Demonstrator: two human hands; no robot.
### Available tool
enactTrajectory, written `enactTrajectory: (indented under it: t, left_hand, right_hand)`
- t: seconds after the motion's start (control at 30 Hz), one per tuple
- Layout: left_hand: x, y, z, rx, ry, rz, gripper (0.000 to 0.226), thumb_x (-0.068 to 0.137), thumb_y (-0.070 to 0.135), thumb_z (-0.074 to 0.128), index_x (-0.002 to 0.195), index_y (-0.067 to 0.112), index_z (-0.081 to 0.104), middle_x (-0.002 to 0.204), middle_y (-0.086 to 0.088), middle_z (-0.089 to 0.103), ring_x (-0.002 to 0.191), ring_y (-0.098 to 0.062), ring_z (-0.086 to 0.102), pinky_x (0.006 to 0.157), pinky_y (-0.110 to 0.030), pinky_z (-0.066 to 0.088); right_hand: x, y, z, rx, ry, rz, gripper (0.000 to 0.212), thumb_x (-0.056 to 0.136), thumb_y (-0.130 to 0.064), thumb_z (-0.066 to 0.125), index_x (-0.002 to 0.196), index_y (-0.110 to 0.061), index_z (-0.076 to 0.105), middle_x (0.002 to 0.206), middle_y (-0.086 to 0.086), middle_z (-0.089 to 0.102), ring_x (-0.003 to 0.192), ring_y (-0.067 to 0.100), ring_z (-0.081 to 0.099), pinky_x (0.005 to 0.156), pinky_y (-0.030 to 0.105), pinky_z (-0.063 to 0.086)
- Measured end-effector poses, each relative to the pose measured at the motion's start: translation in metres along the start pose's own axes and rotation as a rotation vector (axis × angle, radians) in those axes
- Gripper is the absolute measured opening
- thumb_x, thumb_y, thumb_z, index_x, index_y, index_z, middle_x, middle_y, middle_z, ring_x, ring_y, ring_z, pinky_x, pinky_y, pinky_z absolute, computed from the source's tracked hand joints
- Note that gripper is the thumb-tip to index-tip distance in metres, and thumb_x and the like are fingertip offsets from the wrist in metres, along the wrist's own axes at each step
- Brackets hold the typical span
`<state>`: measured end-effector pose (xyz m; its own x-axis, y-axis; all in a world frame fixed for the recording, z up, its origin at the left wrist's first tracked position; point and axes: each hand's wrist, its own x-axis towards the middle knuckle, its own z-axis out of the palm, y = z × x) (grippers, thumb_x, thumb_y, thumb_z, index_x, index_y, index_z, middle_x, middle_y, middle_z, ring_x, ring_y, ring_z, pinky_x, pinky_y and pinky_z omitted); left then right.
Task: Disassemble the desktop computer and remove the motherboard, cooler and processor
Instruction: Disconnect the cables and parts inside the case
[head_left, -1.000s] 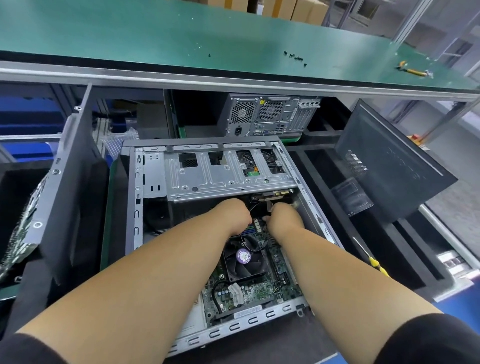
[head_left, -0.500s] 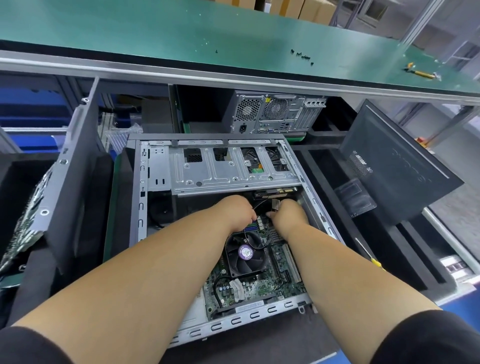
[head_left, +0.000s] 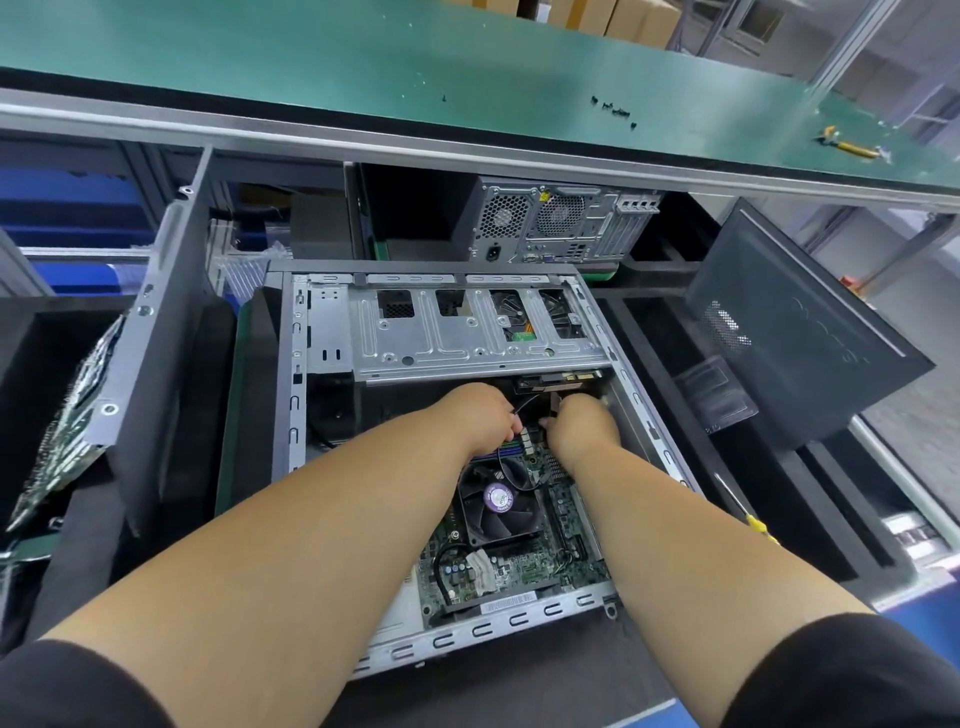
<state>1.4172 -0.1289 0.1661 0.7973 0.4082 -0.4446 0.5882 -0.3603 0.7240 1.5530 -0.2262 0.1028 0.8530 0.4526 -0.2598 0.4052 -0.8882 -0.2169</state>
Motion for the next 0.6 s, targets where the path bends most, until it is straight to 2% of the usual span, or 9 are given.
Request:
enactTrajectory:
  t: [0.2, 0.33, 0.43, 0.6]
  left_hand:
    - [0.001, 0.001, -0.001, 0.066, -0.005, -0.008, 0.029, 0.099, 0.013, 0.045, 0.116, 0.009, 0.069, 0.119, -0.008, 0.068, 0.112, -0.023, 0.063, 0.096, -0.033, 0.049]
    - [0.001, 0.002, -0.001, 0.068, -0.008, 0.000, 0.030, 0.099, 0.011, 0.045, 0.118, 0.008, 0.068, 0.120, -0.008, 0.068, 0.114, -0.023, 0.062, 0.096, -0.031, 0.048]
    - [0.000, 0.003, -0.001, 0.072, -0.001, 0.003, 0.031, 0.100, 0.010, 0.044, 0.119, 0.008, 0.068, 0.120, -0.008, 0.068, 0.114, -0.022, 0.062, 0.097, -0.032, 0.049]
    - [0.001, 0.002, -0.001, 0.109, -0.011, 0.002, 0.031, 0.099, 0.012, 0.045, 0.119, 0.008, 0.068, 0.121, -0.009, 0.067, 0.114, -0.024, 0.062, 0.099, -0.034, 0.048]
  right_hand:
    - [-0.003, 0.007, -0.003, 0.023, -0.021, -0.041, 0.033, 0.092, -0.036, 0.066, 0.072, -0.019, 0.047, 0.067, -0.001, 0.052, 0.073, 0.026, 0.055, 0.066, 0.028, 0.042]
    - [-0.005, -0.001, -0.002, -0.004, 0.020, -0.005, 0.021, 0.092, -0.032, 0.065, 0.091, -0.011, 0.066, 0.089, 0.009, 0.069, 0.085, 0.031, 0.065, 0.067, 0.028, 0.046]
    - [-0.005, -0.007, 0.001, -0.007, 0.056, 0.047, 0.018, 0.092, -0.025, 0.064, 0.097, -0.008, 0.070, 0.096, 0.011, 0.071, 0.091, 0.032, 0.067, 0.067, 0.030, 0.046]
    - [-0.007, 0.000, -0.001, -0.013, 0.018, -0.036, 0.018, 0.093, -0.032, 0.064, 0.087, -0.016, 0.059, 0.097, 0.011, 0.071, 0.093, 0.032, 0.066, 0.071, 0.029, 0.047]
